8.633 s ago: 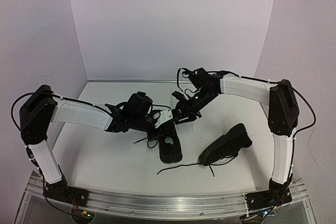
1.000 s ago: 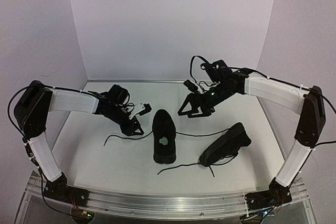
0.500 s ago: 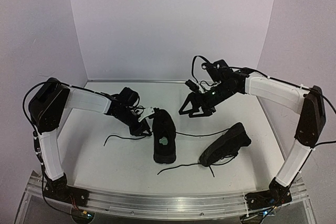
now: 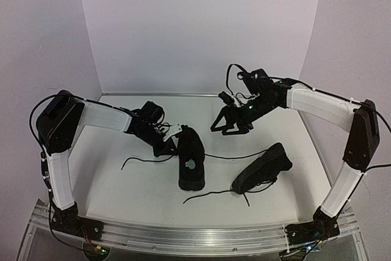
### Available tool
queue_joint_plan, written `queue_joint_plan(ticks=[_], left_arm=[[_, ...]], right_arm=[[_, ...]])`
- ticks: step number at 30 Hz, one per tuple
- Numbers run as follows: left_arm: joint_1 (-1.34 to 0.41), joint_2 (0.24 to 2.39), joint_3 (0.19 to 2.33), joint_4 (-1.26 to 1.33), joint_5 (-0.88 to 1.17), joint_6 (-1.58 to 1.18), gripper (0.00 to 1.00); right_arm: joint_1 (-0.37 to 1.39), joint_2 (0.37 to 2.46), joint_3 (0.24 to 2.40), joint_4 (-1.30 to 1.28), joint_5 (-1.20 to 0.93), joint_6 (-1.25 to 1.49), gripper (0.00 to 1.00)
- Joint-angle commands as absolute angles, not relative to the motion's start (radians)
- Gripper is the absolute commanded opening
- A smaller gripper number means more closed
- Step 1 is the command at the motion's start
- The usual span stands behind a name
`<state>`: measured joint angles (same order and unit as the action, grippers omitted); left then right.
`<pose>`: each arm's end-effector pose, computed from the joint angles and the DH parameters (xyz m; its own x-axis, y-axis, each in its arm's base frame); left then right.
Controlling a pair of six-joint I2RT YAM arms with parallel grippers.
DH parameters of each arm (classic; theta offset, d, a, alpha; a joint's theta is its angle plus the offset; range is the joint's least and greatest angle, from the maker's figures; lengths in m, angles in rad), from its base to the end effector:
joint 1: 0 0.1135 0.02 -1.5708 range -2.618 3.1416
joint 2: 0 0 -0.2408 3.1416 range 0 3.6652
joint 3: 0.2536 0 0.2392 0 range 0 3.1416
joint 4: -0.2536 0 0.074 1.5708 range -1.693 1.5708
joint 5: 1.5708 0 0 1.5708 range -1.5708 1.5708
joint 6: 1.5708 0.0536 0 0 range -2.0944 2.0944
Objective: Tie the shoes
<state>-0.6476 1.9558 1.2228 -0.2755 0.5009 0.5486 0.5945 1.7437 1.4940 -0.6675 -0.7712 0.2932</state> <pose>0.2933 -0.2541 0.1240 -0.1933 0.7198 -0.6668 0.9776 0.1989 -0.0686 0.2848 0.2376 0.2624 -0.8472 -0.3226 -0.4222 -0.5305 0.4700 0.7055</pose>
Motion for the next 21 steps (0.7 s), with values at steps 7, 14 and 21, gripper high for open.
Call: queue_joint_plan(ticks=[7,14,21], left_arm=[[-0.662,1.735,1.207,-0.310,0.548,0.473,0.00],[-0.687,1.743,1.244,-0.295,0.568,0.434,0.00],[-0.697,1.727,1.257,-0.235,0.560,0.389,0.00]], right_arm=[[0.586,1.805,1.566,-0.668,-0.783,0.301,0.54],[0.587,1.859,1.626,-0.664,-0.808,0.312,0.43],[0.595,1.897,1.667,-0.638,-0.863,0.339,0.39]])
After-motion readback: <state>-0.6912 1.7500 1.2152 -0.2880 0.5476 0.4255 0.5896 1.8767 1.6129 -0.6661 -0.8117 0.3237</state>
